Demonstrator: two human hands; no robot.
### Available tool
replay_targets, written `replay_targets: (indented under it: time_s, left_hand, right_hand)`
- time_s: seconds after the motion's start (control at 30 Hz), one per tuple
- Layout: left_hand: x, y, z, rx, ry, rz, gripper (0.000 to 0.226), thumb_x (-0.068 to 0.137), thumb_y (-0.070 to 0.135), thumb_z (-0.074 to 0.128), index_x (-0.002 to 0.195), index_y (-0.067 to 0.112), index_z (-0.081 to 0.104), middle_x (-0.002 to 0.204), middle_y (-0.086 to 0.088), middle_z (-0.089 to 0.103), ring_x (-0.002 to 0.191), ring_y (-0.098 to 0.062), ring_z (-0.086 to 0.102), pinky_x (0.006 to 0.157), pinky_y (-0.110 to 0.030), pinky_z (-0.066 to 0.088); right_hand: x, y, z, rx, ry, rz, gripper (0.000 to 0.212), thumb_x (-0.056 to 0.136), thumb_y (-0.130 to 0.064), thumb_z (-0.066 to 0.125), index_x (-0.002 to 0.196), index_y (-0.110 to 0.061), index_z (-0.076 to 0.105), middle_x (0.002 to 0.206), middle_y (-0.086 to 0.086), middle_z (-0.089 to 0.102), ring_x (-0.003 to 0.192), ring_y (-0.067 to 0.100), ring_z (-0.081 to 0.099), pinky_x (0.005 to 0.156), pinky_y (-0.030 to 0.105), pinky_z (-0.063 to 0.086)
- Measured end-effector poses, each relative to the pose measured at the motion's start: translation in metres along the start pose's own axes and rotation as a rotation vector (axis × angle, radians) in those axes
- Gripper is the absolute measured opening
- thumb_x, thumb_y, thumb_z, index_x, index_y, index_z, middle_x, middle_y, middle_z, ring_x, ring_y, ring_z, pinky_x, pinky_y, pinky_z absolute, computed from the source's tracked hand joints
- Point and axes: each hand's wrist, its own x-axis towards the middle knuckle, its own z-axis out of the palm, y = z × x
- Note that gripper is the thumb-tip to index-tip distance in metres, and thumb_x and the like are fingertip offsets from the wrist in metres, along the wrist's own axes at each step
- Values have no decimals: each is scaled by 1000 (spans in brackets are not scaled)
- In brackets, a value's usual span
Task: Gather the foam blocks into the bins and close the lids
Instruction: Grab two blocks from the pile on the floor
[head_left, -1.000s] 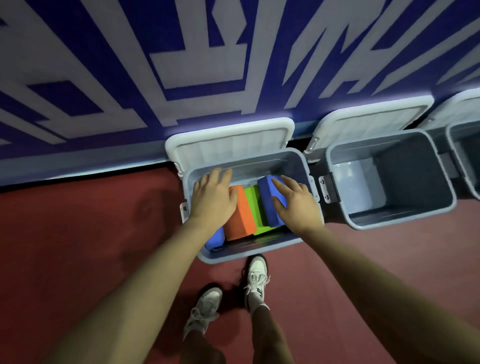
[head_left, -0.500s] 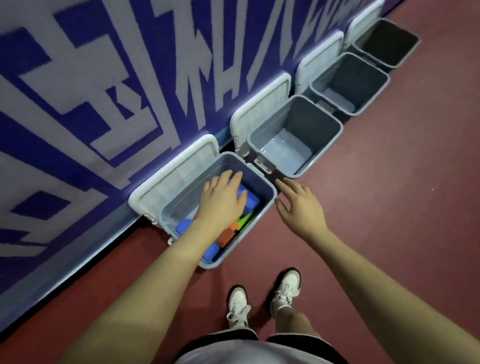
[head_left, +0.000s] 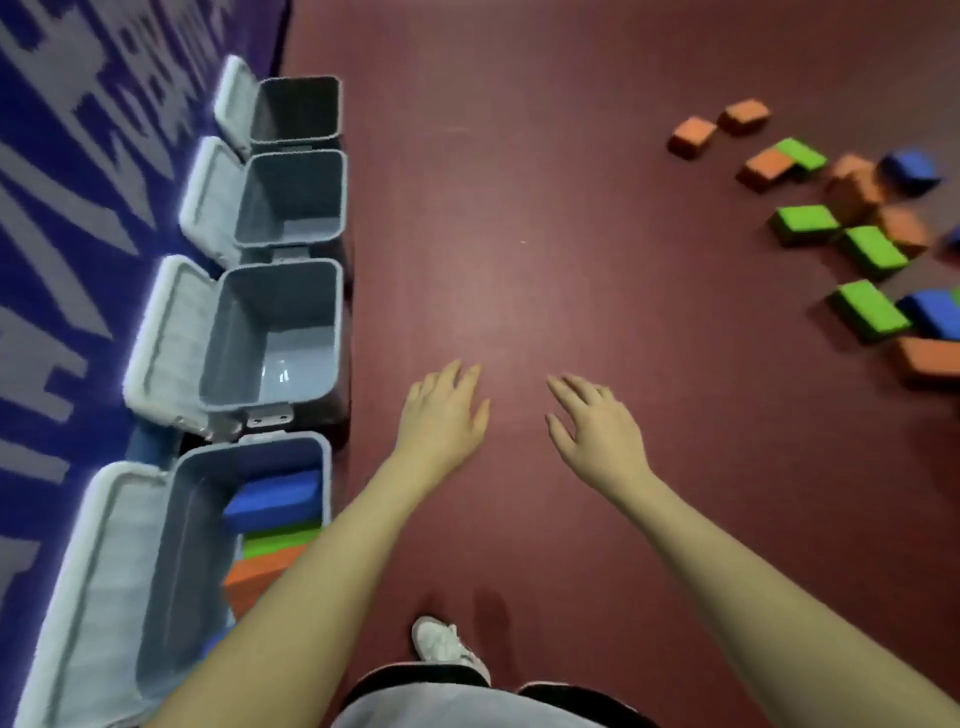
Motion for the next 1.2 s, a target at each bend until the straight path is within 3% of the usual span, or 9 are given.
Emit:
replay_targets:
  time_s: [0.27, 0.43, 0.63, 0.87, 1.2]
  left_hand:
    - [5, 246, 70, 62, -141, 458, 52, 97, 34, 45, 146, 17, 36, 150, -9, 35, 128, -32, 41, 103, -36, 29]
    - [-25, 408, 120, 37, -206, 705, 54, 97, 34, 45, 147, 18, 33, 151, -8, 34, 129, -31, 40, 104, -37, 28]
    - [-54, 557, 170, 35, -283, 943, 56, 97, 35, 45, 148, 16, 31, 151, -7, 34, 128, -31, 41, 103, -38, 30]
    - [-37, 689, 214, 70, -347, 1131, 57, 96, 33, 47, 147, 13, 33, 149, -10, 37, 124, -34, 45, 99, -40, 34]
    - [83, 882, 255, 148, -345, 1298, 58, 97, 36, 45, 148, 14, 29, 151, -9, 33, 124, -33, 44, 98, -39, 34]
  right_hand:
    - [-156, 188, -88, -32, 171, 426, 46, 83, -26, 60, 127, -12, 61, 126, 12, 62, 102, 38, 61, 78, 45, 53]
    - [-280, 288, -138, -74, 207, 699, 50, 93, -27, 57, 141, -17, 48, 142, 6, 50, 123, 32, 49, 95, 43, 43]
    - [-380, 376, -183, -107, 245, 942, 54, 96, -30, 51, 147, -19, 38, 150, 1, 40, 132, 26, 39, 101, 39, 36]
    - [-419, 466, -221, -85, 313, 1165, 55, 97, -32, 48, 149, -21, 32, 153, -2, 35, 134, 23, 35, 103, 35, 32]
    - [-377, 648, -285, -79, 294, 1315, 57, 97, -33, 47, 150, -25, 30, 153, -5, 32, 137, 20, 30, 103, 33, 30]
